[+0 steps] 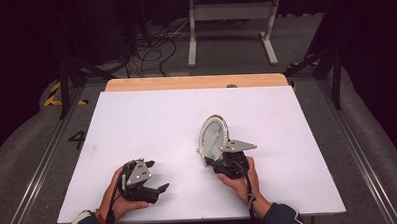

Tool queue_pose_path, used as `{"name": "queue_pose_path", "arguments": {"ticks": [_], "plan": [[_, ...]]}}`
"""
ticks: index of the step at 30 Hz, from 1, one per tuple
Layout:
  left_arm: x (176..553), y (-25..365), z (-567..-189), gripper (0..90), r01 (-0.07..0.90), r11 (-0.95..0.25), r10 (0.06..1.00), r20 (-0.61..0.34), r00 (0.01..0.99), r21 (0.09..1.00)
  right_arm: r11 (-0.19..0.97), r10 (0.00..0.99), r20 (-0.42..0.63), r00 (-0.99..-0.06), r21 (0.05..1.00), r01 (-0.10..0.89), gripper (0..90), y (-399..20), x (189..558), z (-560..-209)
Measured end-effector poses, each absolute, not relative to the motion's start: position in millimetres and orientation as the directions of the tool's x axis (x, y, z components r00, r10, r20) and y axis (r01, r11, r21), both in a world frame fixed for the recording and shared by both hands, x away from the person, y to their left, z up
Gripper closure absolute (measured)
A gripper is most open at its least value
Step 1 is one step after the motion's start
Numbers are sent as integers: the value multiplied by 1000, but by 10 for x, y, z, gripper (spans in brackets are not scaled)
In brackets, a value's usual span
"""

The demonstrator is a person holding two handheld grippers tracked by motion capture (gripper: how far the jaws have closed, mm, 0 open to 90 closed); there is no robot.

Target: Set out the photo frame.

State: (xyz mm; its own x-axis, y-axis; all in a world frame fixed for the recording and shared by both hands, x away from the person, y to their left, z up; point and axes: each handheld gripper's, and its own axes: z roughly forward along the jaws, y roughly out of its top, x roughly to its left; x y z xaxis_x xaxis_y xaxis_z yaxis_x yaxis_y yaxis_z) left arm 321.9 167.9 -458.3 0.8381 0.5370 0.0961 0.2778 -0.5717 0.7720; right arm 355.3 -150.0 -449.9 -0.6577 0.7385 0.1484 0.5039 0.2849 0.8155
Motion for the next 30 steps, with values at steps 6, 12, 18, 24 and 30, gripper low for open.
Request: {"name": "queue_pose_path", "arguments": {"ticks": [6, 12, 18, 24, 30], "plan": [[3219, 1678, -4585, 142, 277, -576, 536, 99, 838, 769, 307, 720, 155, -677, 803, 511, 727, -1542, 3545, -4481], [3219, 1674, -4586, 142, 278, -578, 535, 99, 839, 767, 323, 707, 155, -690, 797, 510, 735, -1568, 3535, -4470], [3216, 1677, -4585, 142, 280, -579, 536, 98, 839, 766, 347, 689, 155, -708, 788, 509, 744, -1605, 3518, -4452], [3217, 1679, -4583, 142, 278, -578, 535, 99, 839, 767, 367, 677, 148, -721, 782, 505, 748, -1634, 3500, -4439], [3215, 1675, -4586, 142, 278, -579, 533, 98, 840, 767, 366, 672, 149, -725, 785, 500, 711, -1644, 3490, -4427]]}}
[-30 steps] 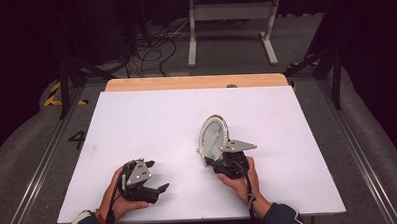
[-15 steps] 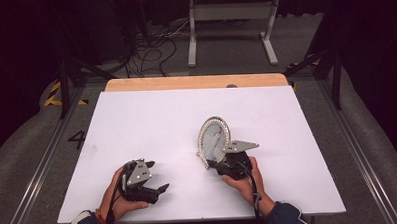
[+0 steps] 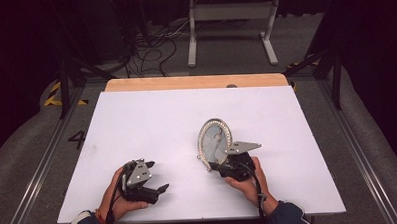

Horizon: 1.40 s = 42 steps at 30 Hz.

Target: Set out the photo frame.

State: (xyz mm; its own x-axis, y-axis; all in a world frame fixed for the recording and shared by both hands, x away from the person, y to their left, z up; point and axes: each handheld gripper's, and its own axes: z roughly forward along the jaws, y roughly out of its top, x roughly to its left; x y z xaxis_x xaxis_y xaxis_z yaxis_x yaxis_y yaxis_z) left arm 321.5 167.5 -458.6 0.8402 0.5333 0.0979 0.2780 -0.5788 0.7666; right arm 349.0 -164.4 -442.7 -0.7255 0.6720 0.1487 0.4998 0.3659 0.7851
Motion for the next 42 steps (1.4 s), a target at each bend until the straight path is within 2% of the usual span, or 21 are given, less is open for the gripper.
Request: {"name": "queue_pose_path", "arguments": {"ticks": [3, 10, 18, 23, 28, 42], "plan": [[3217, 1673, -4589, 143, 279, -579, 534, 98, 840, 766, 362, 667, 149, -730, 792, 492, 671, -1644, 3483, -4413], [3221, 1670, -4594, 143, 281, -581, 535, 98, 839, 764, 342, 674, 144, -725, 809, 479, 677, -1644, 3487, -4405], [3226, 1659, -4607, 143, 282, -584, 531, 95, 842, 761, 315, 681, 170, -712, 810, 494, 722, -1631, 3538, -4443], [3225, 1658, -4609, 143, 283, -585, 529, 93, 843, 760, 320, 671, 178, -720, 806, 498, 727, -1645, 3554, -4439], [3226, 1663, -4606, 143, 283, -582, 531, 92, 843, 762, 330, 639, 205, -741, 797, 505, 773, -1683, 3588, -4438], [3229, 1664, -4608, 146, 282, -586, 528, 95, 844, 760, 374, 586, 239, -774, 768, 520, 781, -1779, 3655, -4400]]}}
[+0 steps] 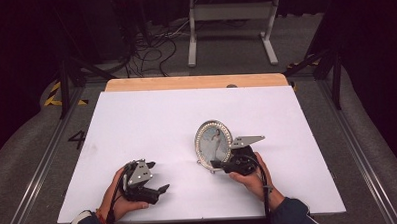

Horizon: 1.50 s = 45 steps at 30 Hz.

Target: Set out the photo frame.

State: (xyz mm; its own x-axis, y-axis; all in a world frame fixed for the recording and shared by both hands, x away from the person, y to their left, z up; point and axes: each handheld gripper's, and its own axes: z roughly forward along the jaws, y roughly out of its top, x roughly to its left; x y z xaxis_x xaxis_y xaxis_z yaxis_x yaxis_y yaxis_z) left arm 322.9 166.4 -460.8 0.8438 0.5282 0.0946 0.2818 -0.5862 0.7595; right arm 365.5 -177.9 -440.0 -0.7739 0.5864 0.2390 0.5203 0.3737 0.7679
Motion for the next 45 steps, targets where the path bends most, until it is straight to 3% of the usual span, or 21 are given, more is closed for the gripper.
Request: {"name": "queue_pose_path", "arguments": {"ticks": [24, 32, 35, 45], "plan": [[3379, 1565, -4573, 168, 264, -587, 499, 86, 862, 766, 396, 652, 112, -750, 793, 463, 576, -1949, 3407, -4208], [3530, 1488, -4529, 192, 265, -556, 494, 56, 868, 788, 363, 683, 91, -725, 818, 445, 595, -2078, 3303, -4117], [3619, 1411, -4493, 197, 274, -526, 487, 21, 873, 805, 331, 702, 92, -707, 836, 438, 661, -2156, 3256, -4067], [3821, 1134, -4397, 232, 257, -496, 457, -2, 889, 829, 300, 707, 88, -701, 861, 411, 751, -2179, 3212, -4013]]}}
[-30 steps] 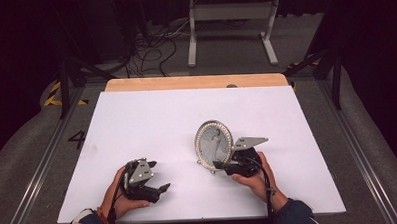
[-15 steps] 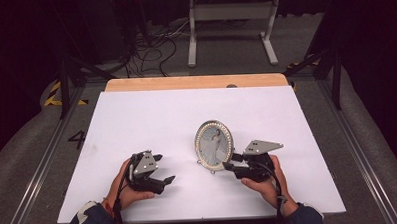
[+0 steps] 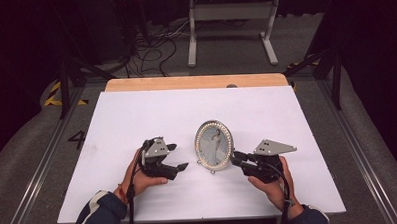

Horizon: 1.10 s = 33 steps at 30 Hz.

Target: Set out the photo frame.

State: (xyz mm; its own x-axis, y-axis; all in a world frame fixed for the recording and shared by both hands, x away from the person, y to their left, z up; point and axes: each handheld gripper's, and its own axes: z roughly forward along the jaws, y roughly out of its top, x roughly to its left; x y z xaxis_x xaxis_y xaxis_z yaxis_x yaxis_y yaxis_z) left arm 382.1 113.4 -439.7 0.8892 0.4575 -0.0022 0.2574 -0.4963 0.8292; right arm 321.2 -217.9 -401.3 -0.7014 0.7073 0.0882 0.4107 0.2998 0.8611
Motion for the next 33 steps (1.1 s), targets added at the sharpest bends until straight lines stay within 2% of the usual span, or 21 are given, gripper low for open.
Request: {"name": "queue_pose_path", "arguments": {"ticks": [13, 23, 33], "plan": [[4048, 862, -4376, 327, 282, -437, 436, -73, 897, 854, 299, 704, 71, -707, 873, 385, 842, -2140, 3183, -4005], [4138, 774, -4410, 505, 275, -434, 391, -96, 916, 858, 299, 705, 65, -706, 876, 380, 843, -2128, 3176, -4011], [4159, 788, -4437, 563, 286, -440, 382, -111, 918, 851, 309, 708, 48, -705, 876, 370, 837, -2123, 3174, -4015]]}}
